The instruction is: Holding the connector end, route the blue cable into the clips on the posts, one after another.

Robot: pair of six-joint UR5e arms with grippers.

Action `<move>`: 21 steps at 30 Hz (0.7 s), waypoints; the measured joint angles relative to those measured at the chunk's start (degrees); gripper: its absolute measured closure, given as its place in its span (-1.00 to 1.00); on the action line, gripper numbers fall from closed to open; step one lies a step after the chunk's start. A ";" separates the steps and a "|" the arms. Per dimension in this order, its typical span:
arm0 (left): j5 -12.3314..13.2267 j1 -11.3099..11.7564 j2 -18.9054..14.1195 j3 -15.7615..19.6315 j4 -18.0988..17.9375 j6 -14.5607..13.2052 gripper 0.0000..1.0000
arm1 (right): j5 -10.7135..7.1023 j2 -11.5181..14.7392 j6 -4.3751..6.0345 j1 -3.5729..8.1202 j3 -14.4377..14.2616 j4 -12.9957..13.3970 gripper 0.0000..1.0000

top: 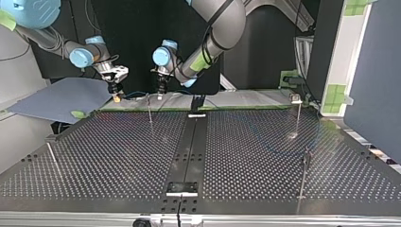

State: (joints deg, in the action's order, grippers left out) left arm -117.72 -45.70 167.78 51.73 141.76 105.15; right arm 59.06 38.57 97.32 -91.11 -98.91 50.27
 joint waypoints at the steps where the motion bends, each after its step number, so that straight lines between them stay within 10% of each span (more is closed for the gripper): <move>1: 0.28 0.06 -0.01 -0.13 -0.04 0.01 1.00 | 0.00 0.00 0.00 0.00 0.05 0.02 1.00; 21: 5.36 2.84 0.11 -3.53 0.82 0.12 1.00 | 0.26 -2.01 -0.26 -0.05 2.95 -0.69 1.00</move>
State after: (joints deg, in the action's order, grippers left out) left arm -112.37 -42.86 167.89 48.19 142.58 105.27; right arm 59.32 36.56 97.06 -91.16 -95.96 49.58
